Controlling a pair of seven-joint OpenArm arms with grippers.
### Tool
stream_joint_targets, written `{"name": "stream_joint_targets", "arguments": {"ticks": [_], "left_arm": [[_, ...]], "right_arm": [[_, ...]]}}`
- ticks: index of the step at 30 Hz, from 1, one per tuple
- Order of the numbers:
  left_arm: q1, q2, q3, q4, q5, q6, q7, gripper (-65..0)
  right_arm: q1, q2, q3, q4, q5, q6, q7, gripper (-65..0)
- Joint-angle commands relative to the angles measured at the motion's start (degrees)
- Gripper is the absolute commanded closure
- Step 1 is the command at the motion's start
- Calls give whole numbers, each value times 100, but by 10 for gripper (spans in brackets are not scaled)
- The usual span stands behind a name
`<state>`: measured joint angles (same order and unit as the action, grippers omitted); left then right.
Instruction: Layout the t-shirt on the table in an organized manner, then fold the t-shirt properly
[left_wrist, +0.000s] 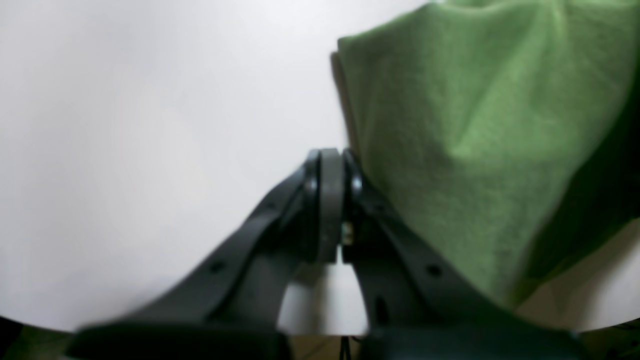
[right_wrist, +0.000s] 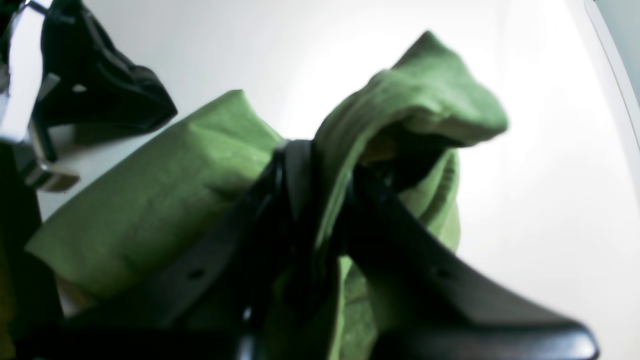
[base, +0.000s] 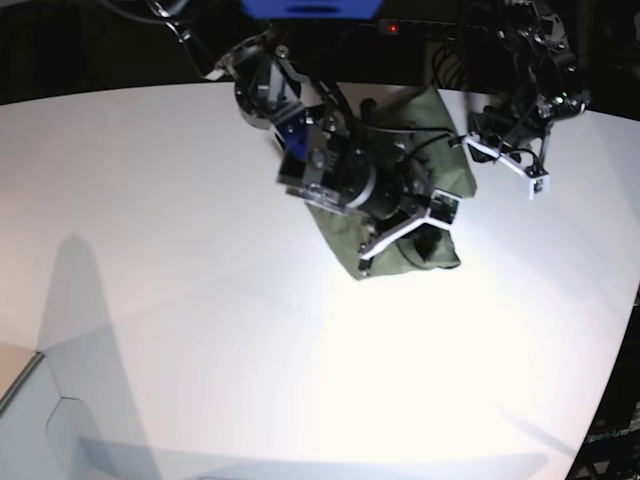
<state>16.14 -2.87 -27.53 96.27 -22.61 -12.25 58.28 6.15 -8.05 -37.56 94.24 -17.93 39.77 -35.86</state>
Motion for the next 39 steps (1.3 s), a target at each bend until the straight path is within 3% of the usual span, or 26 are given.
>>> {"name": "stream_joint_targets", "arguments": {"ticks": [1, 9, 18, 25, 27, 34, 39], "left_arm": [[-1, -33, -3, 13, 85, -1, 102, 0], [-10, -33, -30, 21, 85, -1, 102, 0], [-10, -42, -38, 30, 85, -1, 102, 0], [-89, -42, -38, 21, 85, -1, 102, 0], [-89, -42, -38, 21, 85, -1, 102, 0], [-89, -42, -38, 39, 85, -1, 102, 0], [-45, -51, -47, 74, 85, -1, 110, 0]], "right_arm": [[84, -95, -134, 102, 92, 23, 188, 0], [84, -95, -635, 49, 92, 23, 188, 0], [119, -95, -635, -329, 83, 23, 188, 0], [84, -95, -837, -259, 83, 23, 188, -234], [31, -95, -934, -109, 83, 23, 188, -273], [-66, -95, -952, 409, 83, 23, 197, -285], [-22, -95, -99, 409, 83, 23, 223, -283]]}}
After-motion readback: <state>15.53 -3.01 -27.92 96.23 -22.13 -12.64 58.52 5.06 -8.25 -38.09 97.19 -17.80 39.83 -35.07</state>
